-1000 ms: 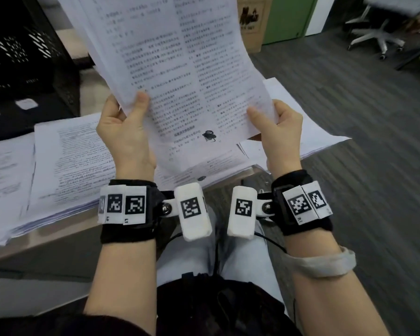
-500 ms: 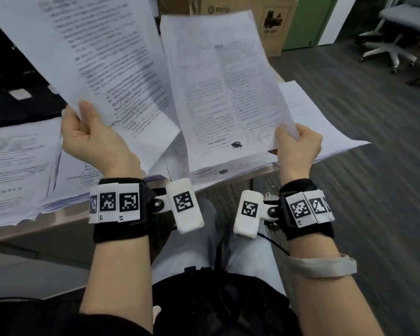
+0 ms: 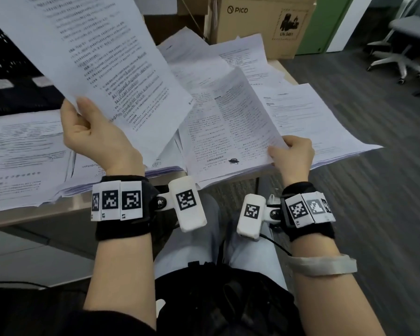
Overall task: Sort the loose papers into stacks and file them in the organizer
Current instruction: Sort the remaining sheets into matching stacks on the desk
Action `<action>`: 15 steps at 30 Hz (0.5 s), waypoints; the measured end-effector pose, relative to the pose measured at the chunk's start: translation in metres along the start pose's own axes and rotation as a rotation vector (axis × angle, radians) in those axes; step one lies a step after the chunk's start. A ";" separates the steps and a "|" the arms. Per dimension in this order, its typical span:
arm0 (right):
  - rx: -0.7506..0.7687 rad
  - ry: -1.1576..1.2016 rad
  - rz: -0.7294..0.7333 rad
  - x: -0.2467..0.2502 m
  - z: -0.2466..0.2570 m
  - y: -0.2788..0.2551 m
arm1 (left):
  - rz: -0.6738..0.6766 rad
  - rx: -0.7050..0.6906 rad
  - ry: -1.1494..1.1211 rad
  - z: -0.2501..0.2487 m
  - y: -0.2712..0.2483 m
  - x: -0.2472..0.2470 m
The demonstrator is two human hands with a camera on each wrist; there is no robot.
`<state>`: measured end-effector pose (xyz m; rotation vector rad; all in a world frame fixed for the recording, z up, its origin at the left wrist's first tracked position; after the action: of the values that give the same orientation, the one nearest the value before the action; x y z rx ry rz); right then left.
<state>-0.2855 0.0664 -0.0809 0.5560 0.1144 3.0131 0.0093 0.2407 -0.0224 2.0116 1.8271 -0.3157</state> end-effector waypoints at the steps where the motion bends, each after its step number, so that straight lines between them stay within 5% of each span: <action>1: 0.002 -0.006 0.009 0.001 0.000 -0.001 | 0.056 0.016 0.041 0.002 0.002 -0.004; 9: 0.069 -0.063 -0.009 0.005 0.014 -0.012 | 0.244 0.125 0.134 -0.003 -0.003 -0.007; 15: 0.138 0.212 0.026 -0.004 0.057 -0.029 | 0.401 0.200 0.148 -0.006 -0.006 -0.008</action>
<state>-0.2598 0.0986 -0.0317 0.2464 0.3315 3.0973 0.0017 0.2368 -0.0147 2.5389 1.4684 -0.2420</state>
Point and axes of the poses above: each hand's wrist, its own y-axis towards the middle knuckle, its own x-axis out of the back of the hand, z = x × y, the point moved 6 cm from there along y, towards the middle knuckle, and after that the axes turned 12 degrees about y, right-handed, at the moved point
